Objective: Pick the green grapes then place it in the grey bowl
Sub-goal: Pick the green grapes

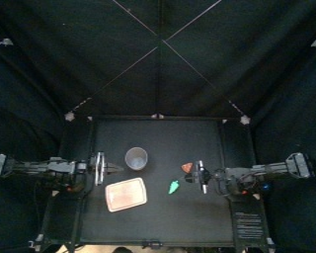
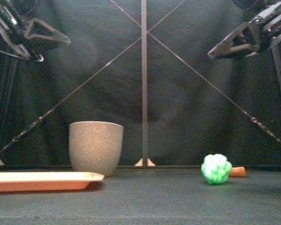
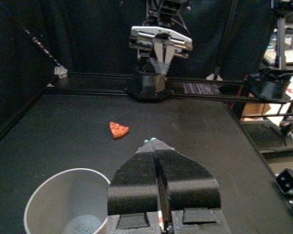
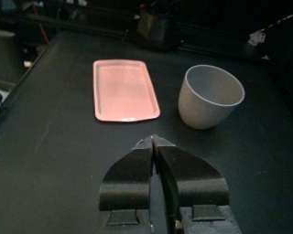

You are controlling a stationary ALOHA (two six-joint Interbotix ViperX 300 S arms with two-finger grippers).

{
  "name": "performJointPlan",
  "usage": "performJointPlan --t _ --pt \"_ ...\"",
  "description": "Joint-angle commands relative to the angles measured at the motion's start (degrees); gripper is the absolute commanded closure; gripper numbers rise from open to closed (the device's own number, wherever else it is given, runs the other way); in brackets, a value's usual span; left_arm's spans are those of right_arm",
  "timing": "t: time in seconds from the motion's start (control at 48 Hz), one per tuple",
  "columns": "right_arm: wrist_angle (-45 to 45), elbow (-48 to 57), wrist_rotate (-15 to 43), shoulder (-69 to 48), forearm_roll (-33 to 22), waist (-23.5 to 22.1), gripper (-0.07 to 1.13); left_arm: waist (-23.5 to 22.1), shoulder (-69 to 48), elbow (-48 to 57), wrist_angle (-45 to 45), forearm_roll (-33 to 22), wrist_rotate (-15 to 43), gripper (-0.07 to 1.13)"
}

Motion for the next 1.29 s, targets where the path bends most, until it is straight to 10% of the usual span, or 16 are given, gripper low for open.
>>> performJointPlan --t 0.021,0.375,0.812,1.292 --pt "-0.2 -2.0 -0.1 4.0 -1.1 0.7 0.67 1.1 0.3 -0.9 -1.3 0.8 0.1 0.85" --pt "1.3 -5.1 0.3 13.5 0.2 1.2 0.02 2.8 0.3 -0.9 -1.6 1.0 0.1 0.85" --pt "18.0 -11.8 -1.5 27.9 -0.3 4.0 0.02 4.0 0.3 -0.9 -2.6 0.9 0.1 0.85" --pt "17.5 -15.5 -2.8 36.9 -8.3 1.6 0.02 4.6 0.3 -0.1 -2.6 1.5 0.1 0.85"
